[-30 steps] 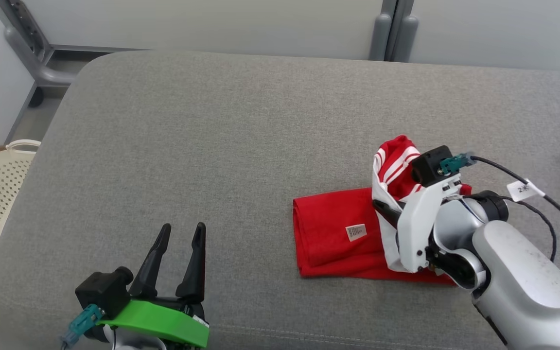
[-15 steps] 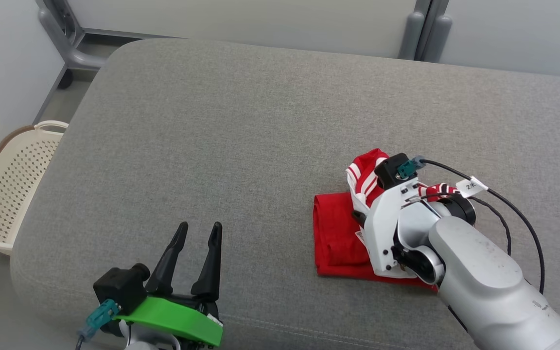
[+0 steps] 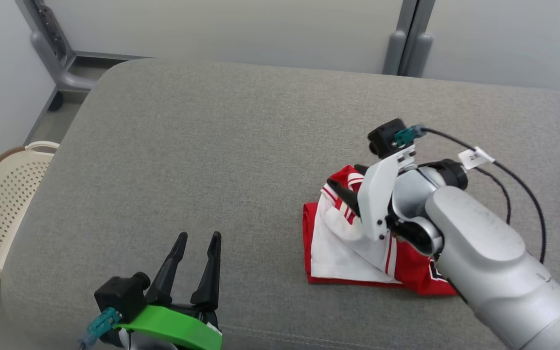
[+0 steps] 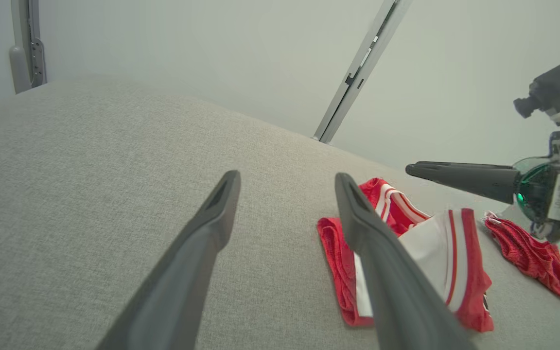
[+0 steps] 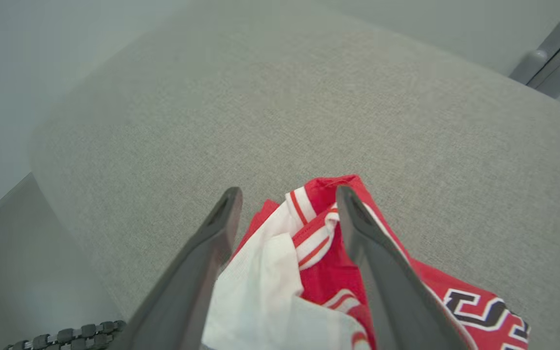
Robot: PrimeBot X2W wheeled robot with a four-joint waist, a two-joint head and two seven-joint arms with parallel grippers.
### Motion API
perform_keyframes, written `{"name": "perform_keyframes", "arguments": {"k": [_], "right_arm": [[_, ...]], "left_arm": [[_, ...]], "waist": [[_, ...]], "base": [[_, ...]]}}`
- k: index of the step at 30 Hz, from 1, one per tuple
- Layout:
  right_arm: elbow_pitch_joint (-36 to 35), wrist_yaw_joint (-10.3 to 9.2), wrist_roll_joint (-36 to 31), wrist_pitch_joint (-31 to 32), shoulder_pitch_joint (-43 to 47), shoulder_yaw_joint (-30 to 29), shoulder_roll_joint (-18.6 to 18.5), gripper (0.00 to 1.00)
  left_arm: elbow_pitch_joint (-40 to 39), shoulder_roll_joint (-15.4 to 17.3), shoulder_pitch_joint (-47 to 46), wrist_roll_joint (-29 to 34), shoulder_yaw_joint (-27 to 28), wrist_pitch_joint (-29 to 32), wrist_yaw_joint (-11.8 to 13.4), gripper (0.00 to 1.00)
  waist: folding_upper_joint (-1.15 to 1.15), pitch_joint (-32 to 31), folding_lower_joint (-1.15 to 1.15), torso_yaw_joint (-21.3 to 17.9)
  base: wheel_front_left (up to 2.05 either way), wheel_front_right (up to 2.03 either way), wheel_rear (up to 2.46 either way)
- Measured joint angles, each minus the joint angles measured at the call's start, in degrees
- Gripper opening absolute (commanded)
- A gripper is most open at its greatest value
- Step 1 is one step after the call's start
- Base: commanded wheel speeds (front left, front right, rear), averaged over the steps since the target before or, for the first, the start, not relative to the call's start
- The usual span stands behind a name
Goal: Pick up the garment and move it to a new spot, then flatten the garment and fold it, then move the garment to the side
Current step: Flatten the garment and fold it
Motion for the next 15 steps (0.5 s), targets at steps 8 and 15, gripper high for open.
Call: {"name": "perform_keyframes", "arguments": {"k": [8, 15], "right_arm": [[-3.0, 0.0, 0.51, -6.54, 1.25, -8.21, -5.79, 1.0], [-1.79, -0.01, -0.81, -11.77, 8.03, -14.8, -8.31, 0.0]], "left_arm": [[-1.19, 0.37, 0.95, 0.0, -0.19, 0.26, 0.56, 1.0], [-2.42, 1.14, 0.99, 0.0, -0.16, 0.78, 0.82, 1.0]], "waist": [[0.0, -1.33, 0.0, -3.2], [0.0, -0.96, 0.0, -4.58]], "base": [[0.0, 0.0, 0.0], [0.0, 0.0, 0.0]]}}
